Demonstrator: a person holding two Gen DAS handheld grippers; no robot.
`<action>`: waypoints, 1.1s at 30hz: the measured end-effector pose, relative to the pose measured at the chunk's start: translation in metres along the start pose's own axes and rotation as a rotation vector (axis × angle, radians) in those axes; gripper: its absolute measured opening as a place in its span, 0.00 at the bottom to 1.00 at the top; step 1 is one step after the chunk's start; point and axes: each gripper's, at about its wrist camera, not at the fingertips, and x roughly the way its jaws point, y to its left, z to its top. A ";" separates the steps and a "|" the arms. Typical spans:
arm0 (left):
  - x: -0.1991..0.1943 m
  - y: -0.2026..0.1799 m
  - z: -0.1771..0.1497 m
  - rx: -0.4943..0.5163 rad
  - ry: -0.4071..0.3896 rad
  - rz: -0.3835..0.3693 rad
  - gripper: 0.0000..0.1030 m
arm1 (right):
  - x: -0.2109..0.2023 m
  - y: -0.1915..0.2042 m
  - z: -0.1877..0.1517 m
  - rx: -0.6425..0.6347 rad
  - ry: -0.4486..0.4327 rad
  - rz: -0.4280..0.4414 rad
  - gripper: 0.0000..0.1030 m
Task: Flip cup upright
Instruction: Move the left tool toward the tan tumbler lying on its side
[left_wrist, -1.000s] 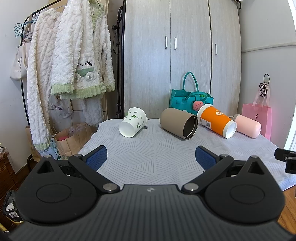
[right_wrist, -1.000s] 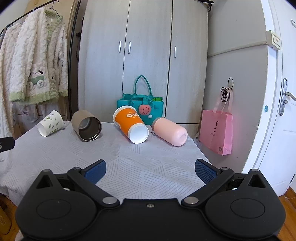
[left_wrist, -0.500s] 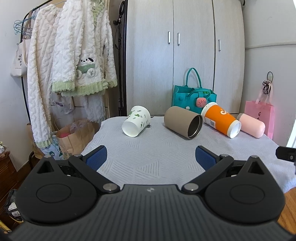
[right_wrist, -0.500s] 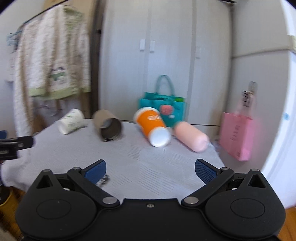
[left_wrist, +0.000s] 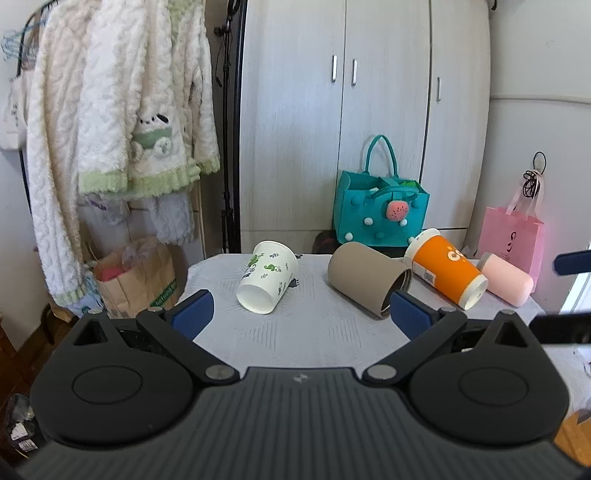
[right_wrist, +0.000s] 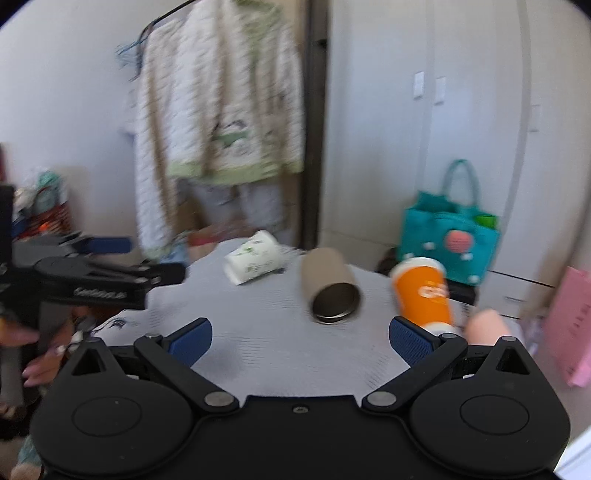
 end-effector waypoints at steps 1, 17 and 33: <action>0.006 0.002 0.004 -0.007 0.009 0.000 1.00 | 0.008 0.000 0.006 -0.016 0.019 0.025 1.00; 0.128 0.001 0.040 -0.146 0.206 -0.174 1.00 | 0.123 -0.021 0.054 -0.212 0.203 0.114 1.00; 0.205 -0.008 0.036 -0.346 0.325 -0.208 0.95 | 0.219 -0.045 0.059 -0.293 0.291 0.144 1.00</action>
